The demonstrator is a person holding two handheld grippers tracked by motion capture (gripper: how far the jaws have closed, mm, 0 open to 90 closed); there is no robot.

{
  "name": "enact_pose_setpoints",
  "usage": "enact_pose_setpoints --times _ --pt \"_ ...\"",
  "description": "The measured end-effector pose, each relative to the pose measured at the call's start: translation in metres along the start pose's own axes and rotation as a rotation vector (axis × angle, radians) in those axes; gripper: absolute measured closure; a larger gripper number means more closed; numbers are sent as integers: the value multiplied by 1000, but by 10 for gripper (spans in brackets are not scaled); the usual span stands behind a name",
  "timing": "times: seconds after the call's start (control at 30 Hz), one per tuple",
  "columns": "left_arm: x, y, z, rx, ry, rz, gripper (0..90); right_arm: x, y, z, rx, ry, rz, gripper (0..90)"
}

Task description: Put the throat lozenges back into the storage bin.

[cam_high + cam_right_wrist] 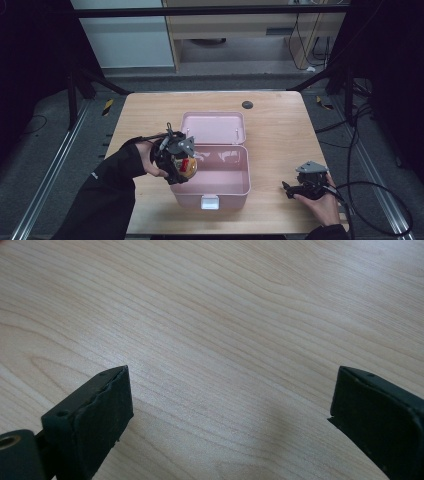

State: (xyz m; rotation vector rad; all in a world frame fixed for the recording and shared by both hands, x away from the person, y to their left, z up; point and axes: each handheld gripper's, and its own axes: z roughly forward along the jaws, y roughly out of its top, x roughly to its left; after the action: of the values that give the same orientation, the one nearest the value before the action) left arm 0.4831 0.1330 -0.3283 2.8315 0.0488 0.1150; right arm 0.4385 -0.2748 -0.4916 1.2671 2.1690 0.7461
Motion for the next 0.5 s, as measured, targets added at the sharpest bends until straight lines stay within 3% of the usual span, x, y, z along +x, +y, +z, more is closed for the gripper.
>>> enact_pose_setpoints --times 0.5 --pt "3 -2 27 9 -34 6 195 1 -1 3 15 3 -11 36"
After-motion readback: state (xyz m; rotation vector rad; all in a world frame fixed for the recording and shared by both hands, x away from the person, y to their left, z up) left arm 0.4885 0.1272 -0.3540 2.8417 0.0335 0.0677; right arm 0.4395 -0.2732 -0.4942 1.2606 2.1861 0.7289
